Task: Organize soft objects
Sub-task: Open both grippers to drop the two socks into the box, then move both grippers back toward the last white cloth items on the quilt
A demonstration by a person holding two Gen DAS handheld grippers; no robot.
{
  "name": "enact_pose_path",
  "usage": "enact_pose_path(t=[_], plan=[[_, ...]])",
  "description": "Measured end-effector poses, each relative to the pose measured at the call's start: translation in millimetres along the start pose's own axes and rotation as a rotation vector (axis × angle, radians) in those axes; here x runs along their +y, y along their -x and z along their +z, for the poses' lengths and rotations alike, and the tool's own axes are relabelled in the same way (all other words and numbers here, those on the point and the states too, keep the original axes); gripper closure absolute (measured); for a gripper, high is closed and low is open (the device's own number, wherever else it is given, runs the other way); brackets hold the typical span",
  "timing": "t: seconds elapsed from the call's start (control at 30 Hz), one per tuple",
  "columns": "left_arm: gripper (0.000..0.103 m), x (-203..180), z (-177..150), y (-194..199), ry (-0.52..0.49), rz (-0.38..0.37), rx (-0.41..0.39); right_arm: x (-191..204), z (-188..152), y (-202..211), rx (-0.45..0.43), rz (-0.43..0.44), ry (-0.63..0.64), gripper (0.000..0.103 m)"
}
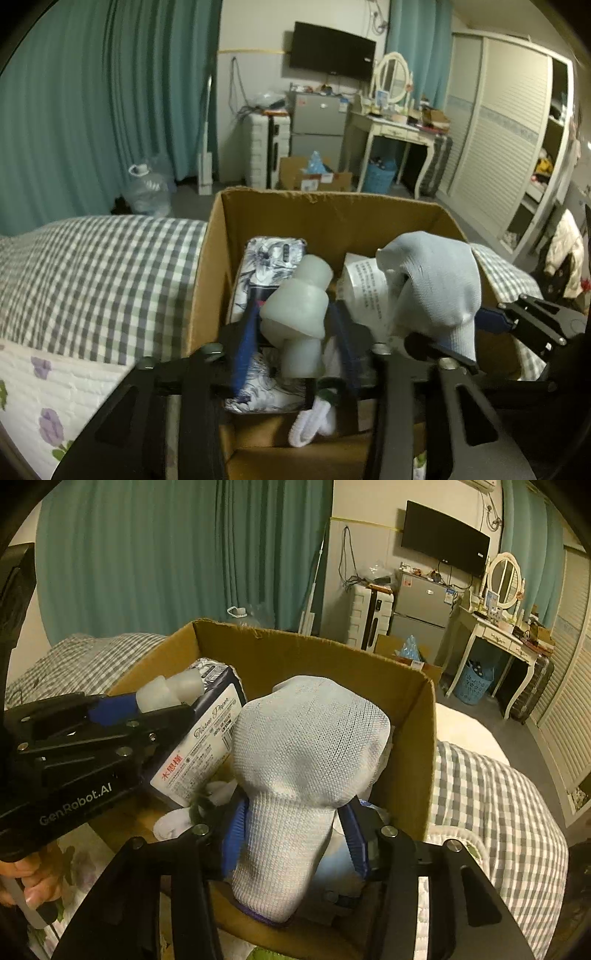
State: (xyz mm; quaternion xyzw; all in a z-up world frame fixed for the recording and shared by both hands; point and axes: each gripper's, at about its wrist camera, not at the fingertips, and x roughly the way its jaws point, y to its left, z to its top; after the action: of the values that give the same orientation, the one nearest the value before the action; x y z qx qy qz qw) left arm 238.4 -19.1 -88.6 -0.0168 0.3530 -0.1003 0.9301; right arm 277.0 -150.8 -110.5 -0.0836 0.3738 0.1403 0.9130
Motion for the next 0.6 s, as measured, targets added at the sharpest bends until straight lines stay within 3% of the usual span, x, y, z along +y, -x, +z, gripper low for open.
enact_pose_path(t=[0.07,0.17,0.33,0.47,0.6], plan=[[0.038,1,2,6,0.025,-0.016,-0.015,0,0,6,-0.012,-0.016,0.005,0.048],[0.033,-1,9,25,0.030,-0.010,-0.058,-6,7,23,-0.050,-0.047,0.010,0.034],[0.032,-1,20,68,0.029,-0.002,-0.138,-18,12,68,-0.143,-0.091,-0.007,0.033],[0.016,-2,23,104,0.044,0.008,-0.196,-29,18,107,-0.212,-0.111,-0.044,0.029],[0.009,-6,22,139,0.045,0.025,-0.252,-33,21,152,-0.283,-0.138,-0.067,0.024]])
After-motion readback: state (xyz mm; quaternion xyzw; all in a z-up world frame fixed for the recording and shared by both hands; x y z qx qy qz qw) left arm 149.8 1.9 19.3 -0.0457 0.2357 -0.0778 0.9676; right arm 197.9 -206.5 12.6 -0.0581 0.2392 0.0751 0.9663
